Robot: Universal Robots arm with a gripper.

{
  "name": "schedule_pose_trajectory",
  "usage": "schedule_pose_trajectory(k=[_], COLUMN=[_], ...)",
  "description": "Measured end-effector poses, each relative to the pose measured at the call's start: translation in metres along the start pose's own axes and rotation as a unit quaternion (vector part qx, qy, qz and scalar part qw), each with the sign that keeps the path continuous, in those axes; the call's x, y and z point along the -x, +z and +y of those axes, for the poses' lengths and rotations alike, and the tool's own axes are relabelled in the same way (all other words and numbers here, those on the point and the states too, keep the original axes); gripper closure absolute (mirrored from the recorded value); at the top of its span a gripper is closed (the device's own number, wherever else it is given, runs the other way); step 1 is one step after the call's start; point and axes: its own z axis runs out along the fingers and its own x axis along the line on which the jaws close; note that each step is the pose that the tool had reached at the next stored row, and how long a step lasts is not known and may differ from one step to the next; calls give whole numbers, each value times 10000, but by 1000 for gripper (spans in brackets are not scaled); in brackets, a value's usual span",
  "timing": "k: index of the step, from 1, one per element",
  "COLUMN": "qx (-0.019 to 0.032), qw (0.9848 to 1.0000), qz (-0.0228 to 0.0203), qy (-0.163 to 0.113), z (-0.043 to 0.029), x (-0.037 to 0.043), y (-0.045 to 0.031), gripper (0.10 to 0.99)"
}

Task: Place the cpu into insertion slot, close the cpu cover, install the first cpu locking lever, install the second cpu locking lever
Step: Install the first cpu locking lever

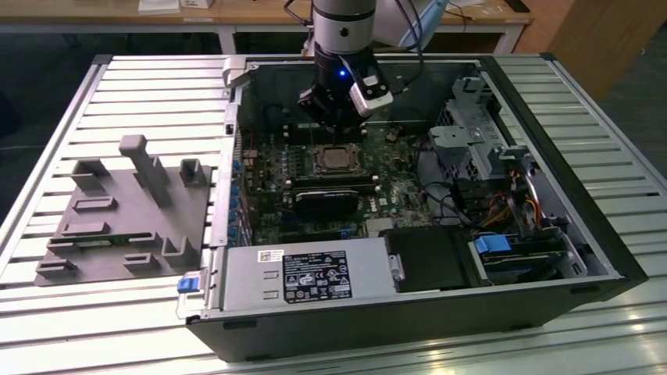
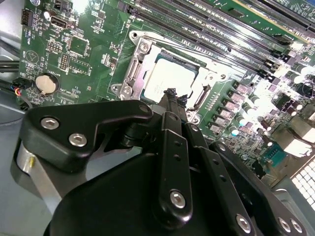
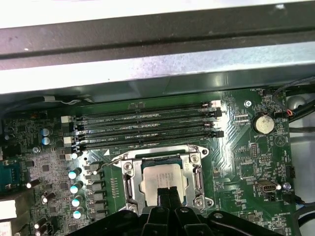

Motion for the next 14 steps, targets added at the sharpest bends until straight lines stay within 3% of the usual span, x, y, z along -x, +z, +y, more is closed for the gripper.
schedule_pose_trajectory(k=[9,14], qx=[-1,0], qw=[10000,10000], qz=[0,0], qy=[0,0], z=[0,-10], x=[-4,-75], y=[-2,-3], gripper=[984,984])
